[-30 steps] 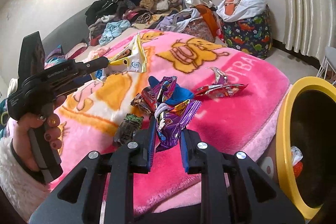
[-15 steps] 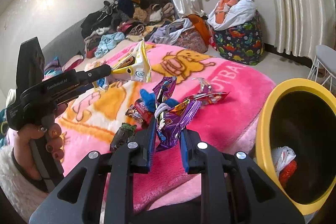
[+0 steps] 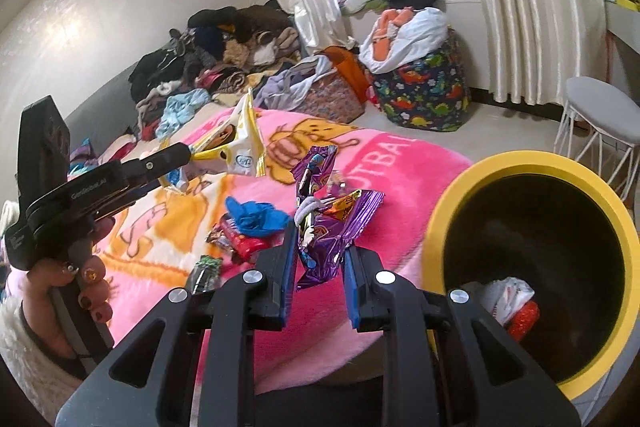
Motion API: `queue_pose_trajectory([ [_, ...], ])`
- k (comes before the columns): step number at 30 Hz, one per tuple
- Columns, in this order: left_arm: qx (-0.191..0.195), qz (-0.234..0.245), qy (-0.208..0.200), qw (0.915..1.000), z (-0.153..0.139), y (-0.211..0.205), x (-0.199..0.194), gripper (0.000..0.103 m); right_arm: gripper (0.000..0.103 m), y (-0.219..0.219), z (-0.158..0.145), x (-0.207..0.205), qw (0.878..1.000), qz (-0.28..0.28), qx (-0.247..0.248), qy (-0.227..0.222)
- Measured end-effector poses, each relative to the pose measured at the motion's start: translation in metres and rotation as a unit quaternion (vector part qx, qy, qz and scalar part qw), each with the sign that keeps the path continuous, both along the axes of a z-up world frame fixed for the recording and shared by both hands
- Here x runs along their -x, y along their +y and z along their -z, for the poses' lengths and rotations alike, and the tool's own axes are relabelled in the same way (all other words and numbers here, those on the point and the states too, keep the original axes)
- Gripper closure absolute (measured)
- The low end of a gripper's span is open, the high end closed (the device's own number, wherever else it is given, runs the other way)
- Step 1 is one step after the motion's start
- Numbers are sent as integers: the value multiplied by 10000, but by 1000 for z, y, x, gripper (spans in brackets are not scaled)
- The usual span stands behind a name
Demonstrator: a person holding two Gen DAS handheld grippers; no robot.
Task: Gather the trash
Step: 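Lift both held wrappers and carry them over the yellow-rimmed bin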
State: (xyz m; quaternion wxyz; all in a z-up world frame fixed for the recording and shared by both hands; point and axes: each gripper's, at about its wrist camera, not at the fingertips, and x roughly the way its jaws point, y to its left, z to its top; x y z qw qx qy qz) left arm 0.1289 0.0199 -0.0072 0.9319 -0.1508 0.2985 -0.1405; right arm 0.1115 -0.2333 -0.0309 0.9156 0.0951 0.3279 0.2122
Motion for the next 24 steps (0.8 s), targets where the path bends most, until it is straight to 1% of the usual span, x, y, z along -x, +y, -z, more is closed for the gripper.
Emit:
queue_pose_trajectory([
  [10,-76,250,0,9997,-1,-23,-4,74,83,-28,-3,6,9991,401,-93,-128],
  [24,-180,537,-14,9984,-2,-49,-5,74,83,-75,-3,9,9945,985,-346,-94],
])
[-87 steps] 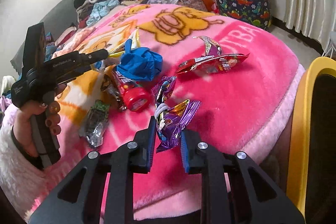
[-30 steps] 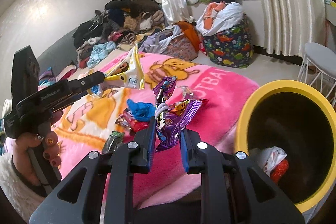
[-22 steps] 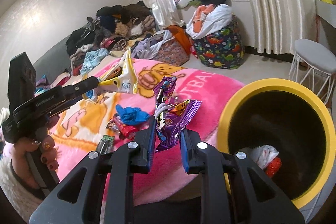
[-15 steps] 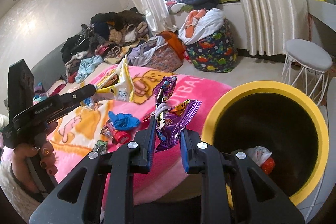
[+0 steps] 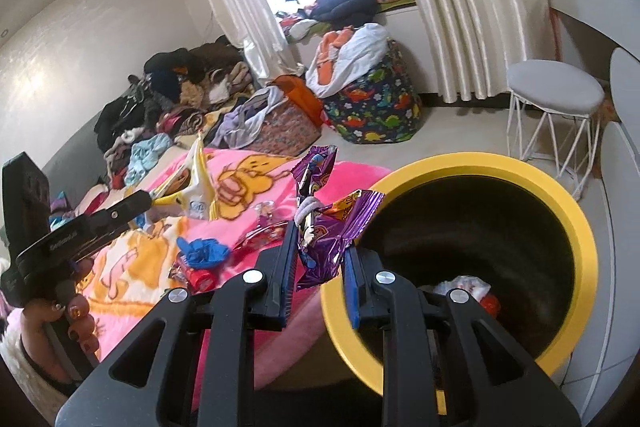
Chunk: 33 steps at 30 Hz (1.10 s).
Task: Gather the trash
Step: 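Lift both held wrappers and carry them over the yellow-rimmed bin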
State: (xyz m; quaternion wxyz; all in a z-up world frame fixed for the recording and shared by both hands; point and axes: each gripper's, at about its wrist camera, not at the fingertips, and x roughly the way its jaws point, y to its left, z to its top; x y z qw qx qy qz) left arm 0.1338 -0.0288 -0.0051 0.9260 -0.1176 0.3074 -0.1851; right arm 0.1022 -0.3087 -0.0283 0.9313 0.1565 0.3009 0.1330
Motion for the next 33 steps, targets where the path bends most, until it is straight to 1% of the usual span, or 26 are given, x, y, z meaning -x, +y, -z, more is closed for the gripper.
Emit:
queue_pose_trajectory([
  [5,-111,150,-12,9998,-1,-16,0,74,83,-14,0,1,9998,189,-49,-1],
  [14,-200,477,0,9987,-1,-46,0,74,83,-41,3,4,9984,536,-153,7],
  [23,-282,707,51,9971,5,-69,1,74,83,-64,5,9,9965,802,-248,1],
  [33,-451,936,145,9945,17,-94,0,74,83,-85,14,9,9938,1048,-337,122],
])
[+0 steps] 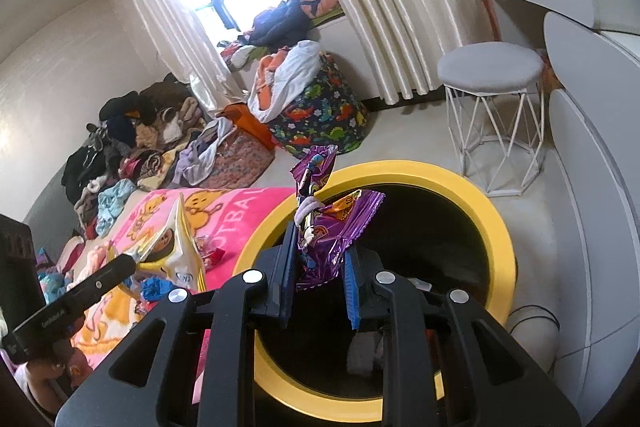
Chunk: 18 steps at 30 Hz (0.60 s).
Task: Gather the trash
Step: 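Lift both held wrappers and carry them over the yellow-rimmed bin, then open both tools over the bin, dropping the chip bag and purple wrapper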
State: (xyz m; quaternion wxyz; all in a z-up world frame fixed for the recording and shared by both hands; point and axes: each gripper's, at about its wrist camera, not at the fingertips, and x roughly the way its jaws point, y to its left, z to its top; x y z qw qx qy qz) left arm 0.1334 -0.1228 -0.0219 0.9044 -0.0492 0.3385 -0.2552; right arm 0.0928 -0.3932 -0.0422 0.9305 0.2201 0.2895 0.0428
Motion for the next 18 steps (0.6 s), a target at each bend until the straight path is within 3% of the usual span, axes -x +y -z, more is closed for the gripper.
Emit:
queue_pose_trajectory([
  [18,-582,440,81,9973,25,-58,-13,74,83,-27,25,-1,9986,297,-115,414],
])
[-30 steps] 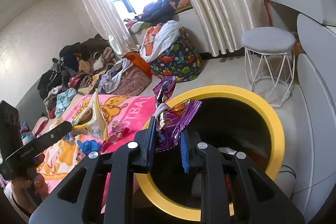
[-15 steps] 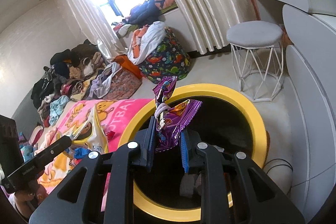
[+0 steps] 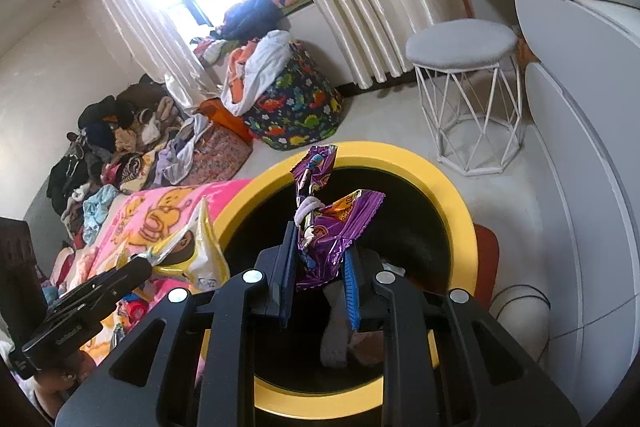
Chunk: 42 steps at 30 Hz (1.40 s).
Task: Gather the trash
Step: 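Open both tools over the bin, dropping the chip bag and purple wrapper, then move both open tools back over the remaining items on the blanket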
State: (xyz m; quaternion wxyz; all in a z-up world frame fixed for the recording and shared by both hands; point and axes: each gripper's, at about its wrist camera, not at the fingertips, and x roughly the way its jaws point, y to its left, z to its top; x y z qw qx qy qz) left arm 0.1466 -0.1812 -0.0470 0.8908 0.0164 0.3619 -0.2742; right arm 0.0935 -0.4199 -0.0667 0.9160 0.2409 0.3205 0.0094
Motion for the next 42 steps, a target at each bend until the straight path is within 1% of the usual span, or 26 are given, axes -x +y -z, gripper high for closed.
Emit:
queue_pose_trajectory([
  [5,-109,63,56,9999,7,-11,-7,73,83,-2,7,-2,9999,8,-19,114],
  [7,-83,78,51,9999,9,-12,-10,73,81,-1,10,-3,9998,-38,-71,180],
  [10,-72,64,77,9999,11,-12,-14,73,81,0,13,-5,9996,-77,-95,236],
  [14,52,100,81,9999,10,-9,-15,72,79,1,15,-6,9995,-104,-108,263],
  [15,75,104,87,9999,10,-10,-15,70,77,1,15,-6,9995,-116,-114,271],
  [17,168,97,90,9998,9,-8,-13,51,72,1,16,-7,9995,-87,-104,290],
  [18,218,93,95,9997,8,-7,-13,49,66,1,16,-7,9995,-82,-113,287],
  [19,275,71,94,9996,7,-5,-12,44,62,0,16,-7,9995,-77,-119,281],
  [20,288,40,74,9995,6,-4,-11,34,60,1,16,-7,9995,-61,-110,273],
  [22,337,-32,16,9994,2,-1,-8,27,54,2,16,-7,9996,-44,-73,258],
  [23,371,-59,2,9993,1,1,-7,20,53,3,15,-6,9997,-36,-37,241],
  [25,421,-161,-47,9990,-2,6,-5,11,48,5,14,-6,9998,-42,15,217],
  [31,593,-364,-78,9975,-12,24,1,11,35,13,6,-5,9999,-52,105,73],
  [37,609,-607,-215,9961,-21,40,7,11,28,26,-4,-5,9996,-158,240,-78],
  [42,552,-805,-372,9945,-27,54,14,11,25,39,-13,-5,9990,-272,295,-173],
])
